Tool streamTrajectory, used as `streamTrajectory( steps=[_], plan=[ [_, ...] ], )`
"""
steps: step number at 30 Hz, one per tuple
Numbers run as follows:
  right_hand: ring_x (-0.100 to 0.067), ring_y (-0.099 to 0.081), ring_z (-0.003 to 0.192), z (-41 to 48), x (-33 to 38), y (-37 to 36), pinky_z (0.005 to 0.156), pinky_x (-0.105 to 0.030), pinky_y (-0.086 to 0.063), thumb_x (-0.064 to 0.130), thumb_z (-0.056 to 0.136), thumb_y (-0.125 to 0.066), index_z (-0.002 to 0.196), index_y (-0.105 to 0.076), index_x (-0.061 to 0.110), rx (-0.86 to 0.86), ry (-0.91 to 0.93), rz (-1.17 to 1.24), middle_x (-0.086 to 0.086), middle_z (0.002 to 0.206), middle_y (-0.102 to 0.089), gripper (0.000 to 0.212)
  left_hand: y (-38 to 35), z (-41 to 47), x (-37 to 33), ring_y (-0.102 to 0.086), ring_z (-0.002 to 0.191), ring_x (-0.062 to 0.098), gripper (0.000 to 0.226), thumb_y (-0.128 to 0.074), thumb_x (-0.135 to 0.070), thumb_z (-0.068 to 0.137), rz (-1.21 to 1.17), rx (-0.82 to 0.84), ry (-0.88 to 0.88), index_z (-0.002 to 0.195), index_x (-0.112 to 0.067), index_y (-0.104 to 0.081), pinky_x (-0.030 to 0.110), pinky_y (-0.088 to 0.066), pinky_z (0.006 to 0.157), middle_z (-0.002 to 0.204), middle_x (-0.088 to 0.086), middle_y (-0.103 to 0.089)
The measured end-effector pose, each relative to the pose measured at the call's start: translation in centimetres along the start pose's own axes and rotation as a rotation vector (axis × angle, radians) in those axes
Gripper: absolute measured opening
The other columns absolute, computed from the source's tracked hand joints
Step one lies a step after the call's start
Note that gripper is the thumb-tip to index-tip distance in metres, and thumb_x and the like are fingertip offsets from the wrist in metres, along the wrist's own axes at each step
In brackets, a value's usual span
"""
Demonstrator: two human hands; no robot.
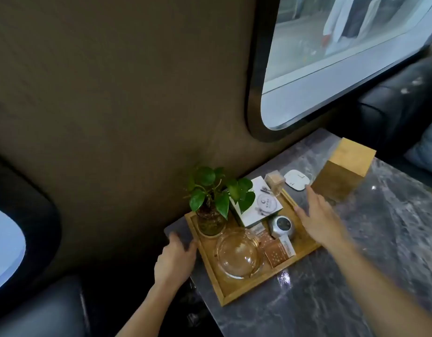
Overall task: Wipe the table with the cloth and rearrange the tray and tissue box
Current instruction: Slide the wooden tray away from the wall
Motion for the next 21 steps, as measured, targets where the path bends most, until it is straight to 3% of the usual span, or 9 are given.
streamTrajectory(
  steps=[4,6,11,15,21],
  plan=[
    [-0.036,-0.046,0.122,0.8,-0.7,-1.9,0.095,-0.048,-0.041,0.036,0.094,-0.041,0.143,-0.015,0.017,0.099,-0.081,-0.043,-0.016,0.138,-0.044,0.059,-1.9,0.6,-0.3,-0.059,0.106,0.041,0.063,-0.045,-0.047,0.089,0.062,0.073,0.013,0.135,-0.007,-0.028,0.043,-0.05,0.084,0.121,0.019,-0.06],
    [-0.038,-0.048,0.119,1.3,-0.9,-2.9,0.093,-0.048,-0.042,0.038,0.093,-0.04,0.141,-0.019,0.014,0.121,-0.072,-0.103,-0.018,0.135,-0.047,0.058,-2.7,0.9,-0.3,-0.062,0.101,0.04,0.056,-0.044,-0.048,0.089,0.076,0.089,0.011,0.127,-0.008,-0.034,0.043,-0.052,0.082,0.114,0.017,-0.063],
    [-0.038,-0.061,0.097,2.7,-0.3,-3.6,0.074,-0.046,-0.049,0.038,0.093,-0.039,0.115,-0.042,0.006,0.043,0.054,-0.239,-0.02,0.109,-0.062,0.039,-3.4,1.2,-0.9,-0.064,0.092,0.038,0.052,-0.043,-0.047,0.089,0.08,0.077,-0.03,0.123,-0.008,-0.037,0.042,-0.052,0.074,0.102,0.013,-0.066],
    [-0.038,-0.066,0.088,3.7,-0.3,-3.9,0.069,-0.041,-0.05,0.04,0.095,-0.035,0.11,-0.043,0.007,0.05,0.11,-0.372,-0.017,0.103,-0.067,0.037,-3.5,1.1,-1.5,-0.065,0.088,0.037,0.045,-0.041,-0.041,0.093,0.101,0.02,-0.062,0.119,-0.006,-0.037,0.039,-0.049,0.067,0.096,0.012,-0.067],
    [-0.04,-0.067,0.08,4.5,0.2,-4.2,0.06,-0.04,-0.047,0.039,0.097,-0.029,0.1,-0.045,0.005,0.043,0.204,-0.426,-0.017,0.085,-0.071,0.038,-4.1,1.4,-1.9,-0.067,0.081,0.037,0.023,-0.035,-0.028,0.094,0.149,-0.019,-0.061,0.105,-0.008,-0.036,0.043,-0.055,0.068,0.088,0.014,-0.069]
  ],
)
Point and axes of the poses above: each hand's wrist, its own z-axis towards the middle knuckle, its own y-axis out of the back of the hand, x = y × z, the point moved 7 cm from there along z, towards the middle knuckle
